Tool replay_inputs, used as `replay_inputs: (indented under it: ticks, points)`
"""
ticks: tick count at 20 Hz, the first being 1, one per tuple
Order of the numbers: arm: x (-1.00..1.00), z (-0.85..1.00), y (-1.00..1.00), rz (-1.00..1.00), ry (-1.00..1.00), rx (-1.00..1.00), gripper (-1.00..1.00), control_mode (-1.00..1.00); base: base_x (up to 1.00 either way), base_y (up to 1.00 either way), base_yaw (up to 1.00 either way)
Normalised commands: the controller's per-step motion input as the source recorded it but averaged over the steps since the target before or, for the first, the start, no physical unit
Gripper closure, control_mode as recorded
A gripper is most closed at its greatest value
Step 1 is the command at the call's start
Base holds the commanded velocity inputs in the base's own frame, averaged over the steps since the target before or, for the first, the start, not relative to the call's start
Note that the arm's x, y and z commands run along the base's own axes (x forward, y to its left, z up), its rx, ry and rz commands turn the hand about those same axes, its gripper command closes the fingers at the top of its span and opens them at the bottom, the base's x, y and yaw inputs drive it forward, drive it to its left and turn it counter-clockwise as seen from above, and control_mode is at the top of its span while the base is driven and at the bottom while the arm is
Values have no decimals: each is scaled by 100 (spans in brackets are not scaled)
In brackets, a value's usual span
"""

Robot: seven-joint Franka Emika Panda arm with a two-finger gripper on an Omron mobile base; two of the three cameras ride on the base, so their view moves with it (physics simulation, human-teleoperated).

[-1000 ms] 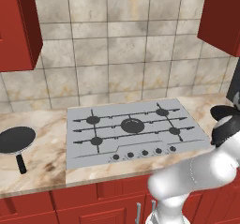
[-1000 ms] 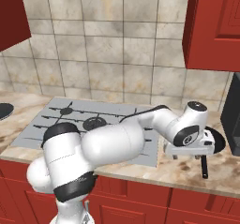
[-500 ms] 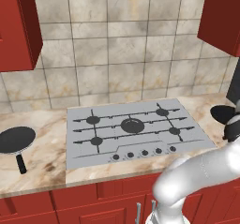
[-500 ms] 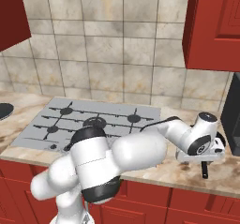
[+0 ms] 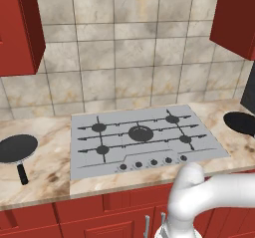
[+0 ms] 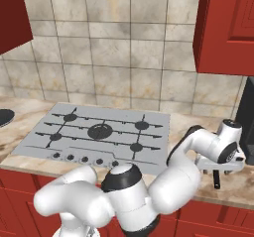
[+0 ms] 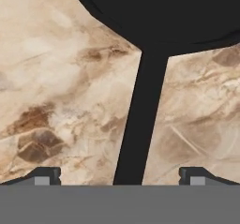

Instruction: Place both pans onto different burners. Then place the garlic and the steak on different pans.

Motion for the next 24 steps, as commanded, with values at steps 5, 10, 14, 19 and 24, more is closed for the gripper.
replay_inputs:
  ticks: [5, 10, 14, 19, 24]
  points:
    - [7, -31, -8, 0, 5, 0, -100, -100, 0, 0, 0]
    - [1, -31, -6, 0, 4, 0, -100, -100, 0, 0, 0]
    - [2, -32, -3, 0, 3, 0, -100, -100, 0, 0, 0]
    - [0, -35, 0, 0, 2, 0, -100, -100, 0, 0, 0]
    - [0, -32, 0, 0, 1, 0, 100, -100, 0, 0, 0]
